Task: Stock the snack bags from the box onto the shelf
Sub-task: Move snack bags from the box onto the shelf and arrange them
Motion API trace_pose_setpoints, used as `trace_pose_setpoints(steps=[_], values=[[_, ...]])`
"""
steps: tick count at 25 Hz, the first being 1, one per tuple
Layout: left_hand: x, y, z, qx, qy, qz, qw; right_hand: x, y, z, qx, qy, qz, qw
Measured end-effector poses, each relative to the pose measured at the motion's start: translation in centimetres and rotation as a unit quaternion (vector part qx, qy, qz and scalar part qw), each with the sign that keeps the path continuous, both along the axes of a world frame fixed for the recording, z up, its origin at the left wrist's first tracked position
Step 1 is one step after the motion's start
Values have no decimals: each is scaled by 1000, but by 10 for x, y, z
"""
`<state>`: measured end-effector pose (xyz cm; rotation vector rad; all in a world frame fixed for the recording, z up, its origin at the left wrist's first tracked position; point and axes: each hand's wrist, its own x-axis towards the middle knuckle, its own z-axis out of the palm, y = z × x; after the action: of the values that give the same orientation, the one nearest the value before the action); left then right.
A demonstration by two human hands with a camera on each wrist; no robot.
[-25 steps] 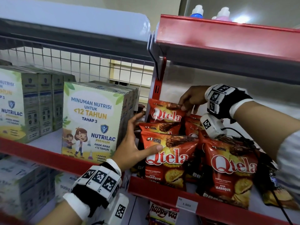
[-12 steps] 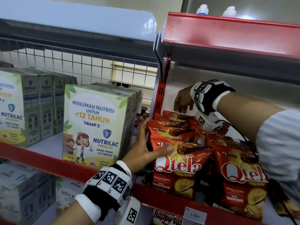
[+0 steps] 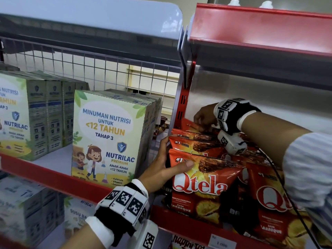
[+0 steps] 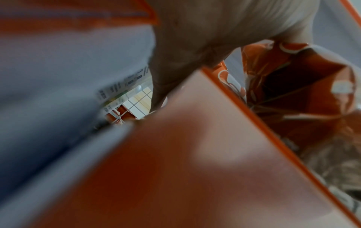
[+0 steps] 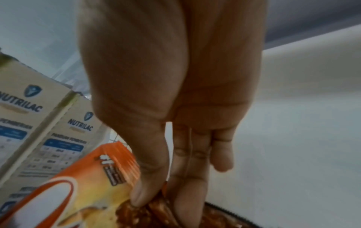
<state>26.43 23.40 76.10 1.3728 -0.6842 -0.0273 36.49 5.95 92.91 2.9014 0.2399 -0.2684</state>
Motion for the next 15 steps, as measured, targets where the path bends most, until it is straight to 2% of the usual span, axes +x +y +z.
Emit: trace_pose_setpoints(steps=[2, 4, 6, 8, 13, 15], values=[[0, 0, 1, 2, 7, 7, 1000, -1, 2, 0, -18, 2, -9, 1000], [-1, -1, 1, 2, 7, 11, 1000, -1, 9, -4, -16, 39, -22, 999], [-2, -1, 2, 3, 8, 13, 1000, -1, 17, -9, 27, 113, -47, 992], [-3, -1, 2, -1, 9, 13, 1000, -2, 22, -11, 70, 146, -71, 984], [-3, 0, 0, 0, 1, 13, 1000, 3, 20, -12, 17, 53, -9, 998], [-2, 1, 0, 6, -3, 14, 1000, 4, 17, -11, 38, 48, -8, 998]])
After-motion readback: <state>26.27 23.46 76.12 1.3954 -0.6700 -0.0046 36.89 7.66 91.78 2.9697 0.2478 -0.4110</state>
